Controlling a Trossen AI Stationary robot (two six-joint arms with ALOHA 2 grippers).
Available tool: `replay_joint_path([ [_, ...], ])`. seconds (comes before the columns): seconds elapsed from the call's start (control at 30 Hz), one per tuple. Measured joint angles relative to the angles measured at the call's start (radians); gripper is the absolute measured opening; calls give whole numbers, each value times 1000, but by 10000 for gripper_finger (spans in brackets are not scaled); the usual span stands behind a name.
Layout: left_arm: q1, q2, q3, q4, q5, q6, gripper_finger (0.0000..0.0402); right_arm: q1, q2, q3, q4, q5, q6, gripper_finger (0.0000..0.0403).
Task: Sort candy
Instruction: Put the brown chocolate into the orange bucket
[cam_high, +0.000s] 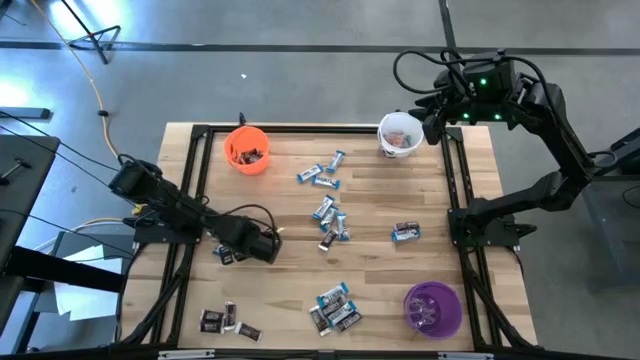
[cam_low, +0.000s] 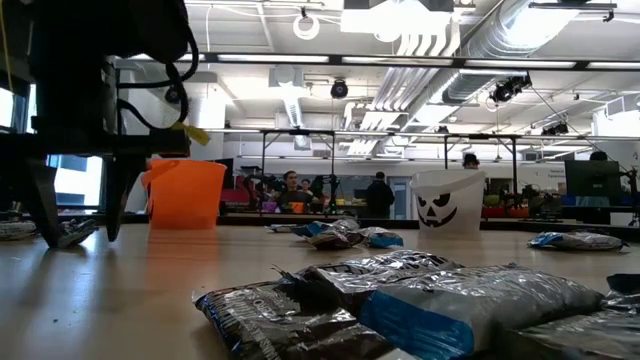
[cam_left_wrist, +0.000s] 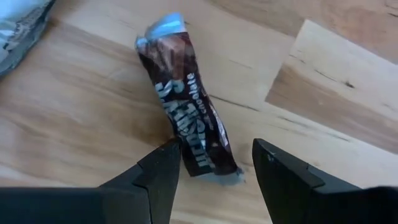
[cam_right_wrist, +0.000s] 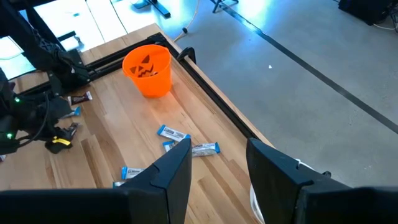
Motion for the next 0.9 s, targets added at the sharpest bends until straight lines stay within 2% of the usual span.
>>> replay_joint_path([
  [0.27,18,8,3,-49,1,3,177,0,0,0,0,0,0,149],
  [0.67,18,7,2,-94,16,32,61,0,0,0,0,0,0,149],
  [0.9,18,3,13,-75,-5,105,43,0,0,0,0,0,0,149],
])
